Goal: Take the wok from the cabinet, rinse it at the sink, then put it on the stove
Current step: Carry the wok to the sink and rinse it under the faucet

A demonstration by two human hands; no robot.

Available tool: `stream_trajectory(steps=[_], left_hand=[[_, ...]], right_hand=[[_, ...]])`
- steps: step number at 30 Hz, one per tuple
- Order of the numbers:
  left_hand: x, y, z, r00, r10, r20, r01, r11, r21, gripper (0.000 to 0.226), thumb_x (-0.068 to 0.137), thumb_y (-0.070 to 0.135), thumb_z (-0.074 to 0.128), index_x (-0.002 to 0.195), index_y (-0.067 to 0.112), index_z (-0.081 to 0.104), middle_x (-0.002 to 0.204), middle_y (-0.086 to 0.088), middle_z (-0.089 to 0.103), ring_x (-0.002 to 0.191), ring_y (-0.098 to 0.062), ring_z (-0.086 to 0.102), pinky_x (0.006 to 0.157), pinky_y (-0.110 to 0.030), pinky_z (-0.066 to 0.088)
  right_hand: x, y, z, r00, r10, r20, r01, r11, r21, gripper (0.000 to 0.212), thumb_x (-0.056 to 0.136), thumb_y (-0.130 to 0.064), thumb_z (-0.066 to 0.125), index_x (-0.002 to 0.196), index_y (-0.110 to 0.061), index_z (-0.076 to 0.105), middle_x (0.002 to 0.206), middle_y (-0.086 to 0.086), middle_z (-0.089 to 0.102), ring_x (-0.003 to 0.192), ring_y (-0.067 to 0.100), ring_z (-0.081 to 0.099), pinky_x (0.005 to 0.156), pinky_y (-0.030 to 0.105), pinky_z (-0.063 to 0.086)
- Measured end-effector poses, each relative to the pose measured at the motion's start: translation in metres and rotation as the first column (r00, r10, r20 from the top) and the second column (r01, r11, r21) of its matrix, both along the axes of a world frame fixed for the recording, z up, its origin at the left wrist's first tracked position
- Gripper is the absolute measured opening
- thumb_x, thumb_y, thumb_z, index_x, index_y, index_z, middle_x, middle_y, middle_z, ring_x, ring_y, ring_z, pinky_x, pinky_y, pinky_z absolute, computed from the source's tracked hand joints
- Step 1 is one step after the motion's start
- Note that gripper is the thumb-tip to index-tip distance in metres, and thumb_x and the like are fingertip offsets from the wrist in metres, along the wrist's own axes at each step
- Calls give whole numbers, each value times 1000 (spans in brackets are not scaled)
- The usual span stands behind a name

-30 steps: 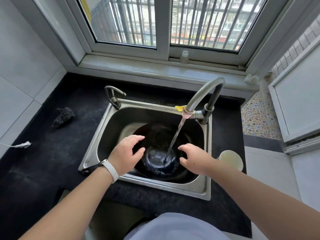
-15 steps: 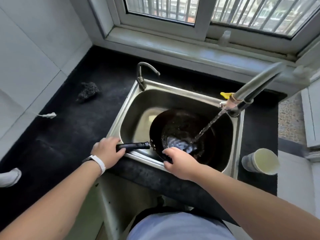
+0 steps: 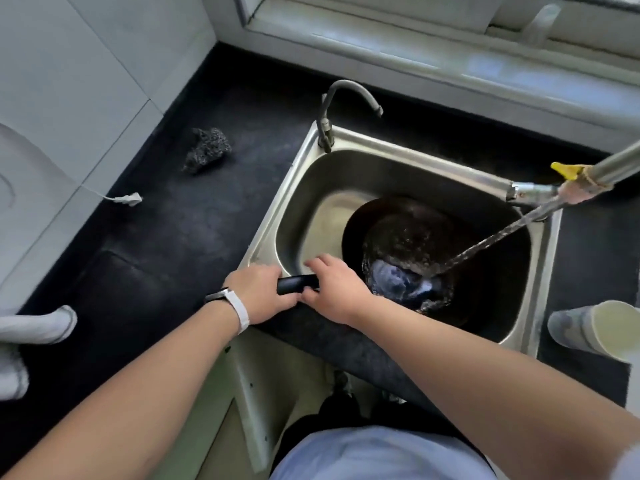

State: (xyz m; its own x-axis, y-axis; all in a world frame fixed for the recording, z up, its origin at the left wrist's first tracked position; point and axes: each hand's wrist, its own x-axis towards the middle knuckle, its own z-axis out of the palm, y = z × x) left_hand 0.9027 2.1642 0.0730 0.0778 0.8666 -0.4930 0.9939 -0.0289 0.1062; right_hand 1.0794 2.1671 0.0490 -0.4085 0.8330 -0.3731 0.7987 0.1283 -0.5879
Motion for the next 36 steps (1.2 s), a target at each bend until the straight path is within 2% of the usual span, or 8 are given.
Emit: stream_trajectory(steps=[2, 9, 16, 22, 27, 29, 33, 36], left_hand=[[1, -3, 1, 999, 21, 45, -21, 1000, -4, 45, 75, 70, 54, 80, 25, 52, 75, 8, 59, 70, -18, 58, 56, -31, 42], [14, -11, 12, 988, 70, 141, -59, 995, -77, 41, 77, 66, 58, 86, 26, 56, 73, 7, 62, 67, -15, 60, 56, -30, 45], [47, -6, 29, 993, -114, 44, 121, 967, -224, 32, 89, 55, 44, 74, 26, 44, 74, 3, 57, 65, -19, 55, 55, -32, 39], [63, -7, 26, 987, 1, 159, 51, 945, -324, 27, 86, 46, 50, 71, 24, 45, 74, 1, 57, 65, -18, 55, 56, -32, 39], [65, -20, 12, 984, 66, 167, -20, 965, -261, 37, 79, 55, 54, 80, 18, 54, 72, 2, 60, 65, -20, 57, 56, -32, 42], [67, -24, 10, 978, 91, 190, -41, 966, -254, 40, 77, 59, 56, 79, 19, 56, 71, 2, 62, 64, -19, 59, 56, -32, 43], [69, -32, 12, 976, 106, 192, -61, 972, -227, 41, 79, 61, 56, 77, 19, 56, 73, 2, 63, 68, -21, 61, 59, -33, 46], [71, -35, 13, 982, 70, 174, -37, 982, -186, 39, 82, 59, 55, 75, 21, 52, 73, 3, 59, 69, -21, 59, 57, -33, 42]], right_hand=[[1, 3, -1, 1000, 23, 11, -22, 999, -44, 52, 85, -37, 58, 131, -12, 56, 123, 10, 61, 118, 31, 54, 99, 42, 45], [24, 3, -11, 998, 55, 31, -54, 998, -37, 31, 79, -36, 68, 96, -10, 65, 86, 5, 58, 89, 30, 58, 75, 37, 45], [33, 5, -16, 984, 179, -16, -180, 983, -44, 28, 81, -36, 69, 97, -13, 69, 78, 1, 53, 83, 26, 56, 74, 40, 48], [43, -5, -13, 983, 175, -63, -178, 983, -46, 32, 85, -35, 70, 104, -10, 69, 89, 8, 63, 88, 25, 57, 78, 40, 46], [51, -35, -11, 982, -140, -127, 134, 989, -54, 43, 80, -17, 68, 122, -7, 63, 119, 8, 60, 113, 21, 55, 96, 21, 39], [53, -52, -13, 944, -298, -141, 293, 954, -56, 43, 80, -15, 67, 121, -6, 62, 120, 6, 56, 113, 20, 53, 95, 16, 34], [51, -71, 2, 764, -631, -140, 591, 769, -244, 18, 86, -19, 63, 103, -18, 58, 100, -2, 55, 91, 13, 54, 78, 23, 39], [47, -67, 11, 562, -820, -110, 693, 538, -480, 16, 84, -27, 61, 96, -16, 58, 93, -1, 62, 88, 18, 61, 82, 33, 52]])
